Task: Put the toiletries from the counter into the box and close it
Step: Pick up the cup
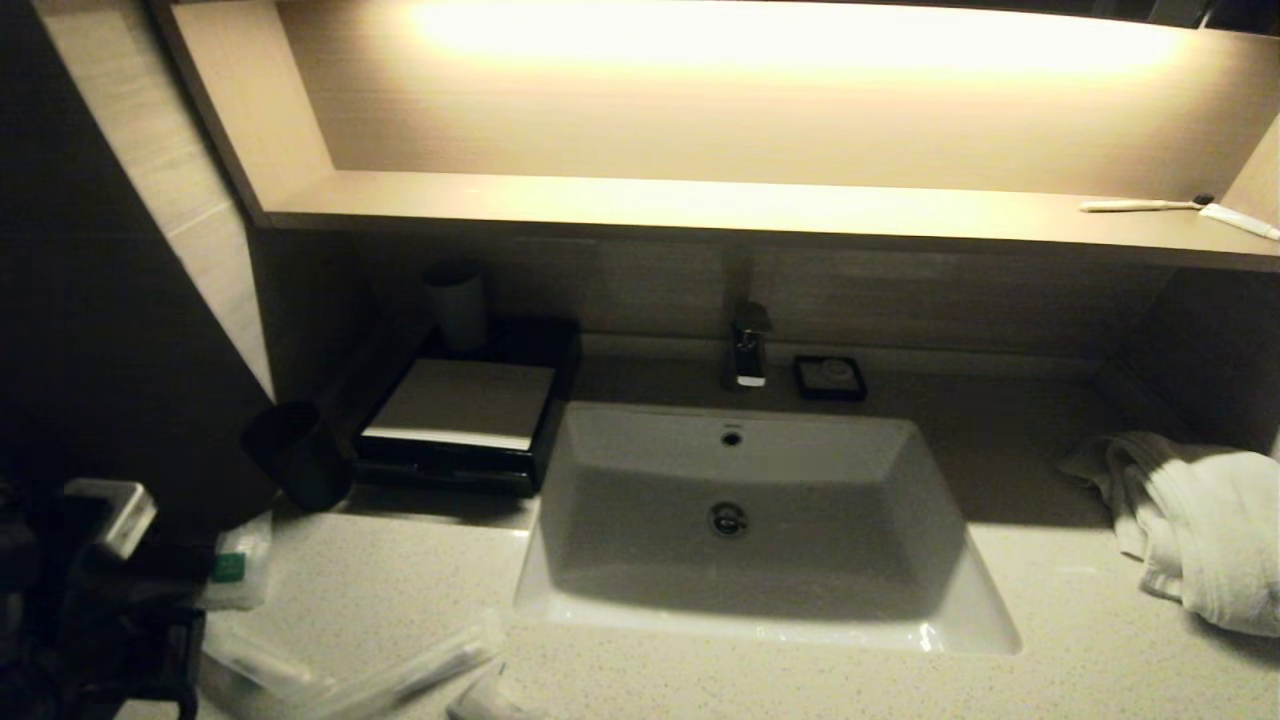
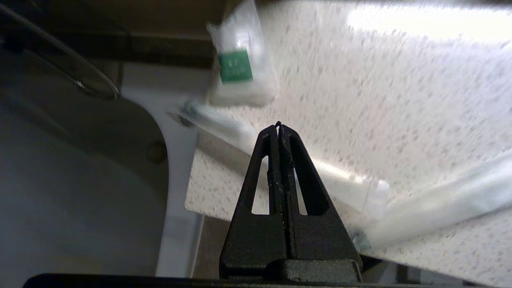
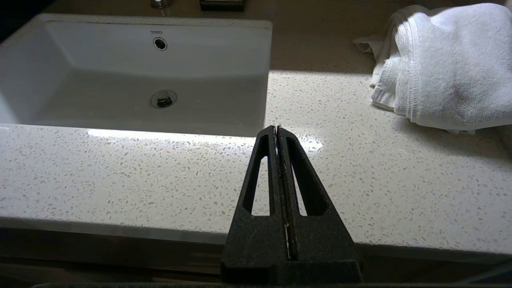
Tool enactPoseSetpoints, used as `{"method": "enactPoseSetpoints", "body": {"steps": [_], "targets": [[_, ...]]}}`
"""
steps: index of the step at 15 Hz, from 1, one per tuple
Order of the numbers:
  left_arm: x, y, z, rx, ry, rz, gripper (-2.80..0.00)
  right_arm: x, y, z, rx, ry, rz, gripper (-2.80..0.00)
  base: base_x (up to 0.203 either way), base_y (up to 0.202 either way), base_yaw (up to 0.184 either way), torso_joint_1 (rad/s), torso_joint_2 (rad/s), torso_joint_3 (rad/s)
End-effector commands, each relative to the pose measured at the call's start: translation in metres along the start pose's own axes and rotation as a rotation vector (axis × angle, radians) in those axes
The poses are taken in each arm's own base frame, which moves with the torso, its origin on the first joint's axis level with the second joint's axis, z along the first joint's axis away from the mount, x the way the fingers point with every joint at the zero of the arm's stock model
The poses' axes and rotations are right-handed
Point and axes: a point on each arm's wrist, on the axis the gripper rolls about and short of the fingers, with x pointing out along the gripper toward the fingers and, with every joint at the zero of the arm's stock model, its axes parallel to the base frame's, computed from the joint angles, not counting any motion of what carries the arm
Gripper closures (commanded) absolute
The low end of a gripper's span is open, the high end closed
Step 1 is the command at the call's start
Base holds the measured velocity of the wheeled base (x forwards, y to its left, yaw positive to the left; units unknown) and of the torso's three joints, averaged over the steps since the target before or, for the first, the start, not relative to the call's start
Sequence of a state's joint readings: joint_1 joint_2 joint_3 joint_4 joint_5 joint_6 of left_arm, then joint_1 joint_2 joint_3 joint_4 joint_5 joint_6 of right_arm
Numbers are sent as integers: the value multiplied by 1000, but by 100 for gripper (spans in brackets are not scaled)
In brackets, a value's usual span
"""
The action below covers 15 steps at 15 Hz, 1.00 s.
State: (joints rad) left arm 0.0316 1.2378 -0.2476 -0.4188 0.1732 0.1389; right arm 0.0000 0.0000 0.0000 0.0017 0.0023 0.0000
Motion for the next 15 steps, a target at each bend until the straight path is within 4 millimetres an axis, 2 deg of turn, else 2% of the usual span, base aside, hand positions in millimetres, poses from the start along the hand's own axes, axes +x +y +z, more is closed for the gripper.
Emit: {"method": "enactPoseSetpoints", "body": {"steps": [1,8,11,15], "targets": [[2,-2,-9,6,29,-3,-280,0,0,0,0,0,0,0,0,0,0,0,0,0],[10,-4,-17,6,72,-10,-280,0,0,0,0,0,1,0,0,0,0,0,0,0],[29,-7,-17,-4,95,-12,-280,0,0,0,0,0,1,0,0,0,0,0,0,0],[54,-11,-16,-26,27,-11,-280,0,0,0,0,0,1,0,0,0,0,0,0,0]]}}
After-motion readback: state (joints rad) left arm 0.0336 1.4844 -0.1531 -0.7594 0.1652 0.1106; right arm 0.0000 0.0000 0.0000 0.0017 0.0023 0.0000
